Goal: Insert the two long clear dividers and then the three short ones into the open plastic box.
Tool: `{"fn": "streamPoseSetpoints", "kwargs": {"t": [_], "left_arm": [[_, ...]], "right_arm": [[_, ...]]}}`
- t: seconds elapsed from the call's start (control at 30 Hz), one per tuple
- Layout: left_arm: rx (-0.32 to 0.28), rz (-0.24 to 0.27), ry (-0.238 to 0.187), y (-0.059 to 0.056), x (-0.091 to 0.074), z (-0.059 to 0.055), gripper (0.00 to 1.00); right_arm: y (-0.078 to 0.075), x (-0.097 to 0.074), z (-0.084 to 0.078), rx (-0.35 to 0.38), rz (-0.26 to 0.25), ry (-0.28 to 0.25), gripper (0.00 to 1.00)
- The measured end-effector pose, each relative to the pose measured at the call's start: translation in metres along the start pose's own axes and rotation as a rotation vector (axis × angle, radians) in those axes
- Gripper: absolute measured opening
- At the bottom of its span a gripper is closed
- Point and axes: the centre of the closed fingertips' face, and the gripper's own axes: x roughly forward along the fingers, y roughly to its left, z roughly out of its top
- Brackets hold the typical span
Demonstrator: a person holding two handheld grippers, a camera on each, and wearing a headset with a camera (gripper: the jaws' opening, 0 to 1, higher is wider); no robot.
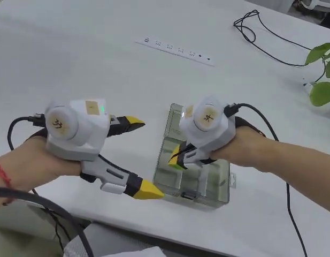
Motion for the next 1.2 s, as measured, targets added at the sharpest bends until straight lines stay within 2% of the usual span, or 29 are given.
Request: {"fn": "streamPoseSetpoints", "kwargs": {"t": [0.47,0.67,1.2], "left_arm": [[0.009,0.002,0.005,0.000,-0.002,0.003,1.00],[0.012,0.004,0.011,0.000,-0.003,0.002,1.00],[0.013,0.010,0.025,0.000,-0.006,0.001,1.00]], "right_arm": [[0.000,0.002,-0.001,0.000,-0.011,0.003,0.03],[-0.001,0.000,-0.001,0.032,-0.017,-0.011,0.04],[-0.008,-0.040,0.013,0.112,-0.049,-0.144,0.17]]}}
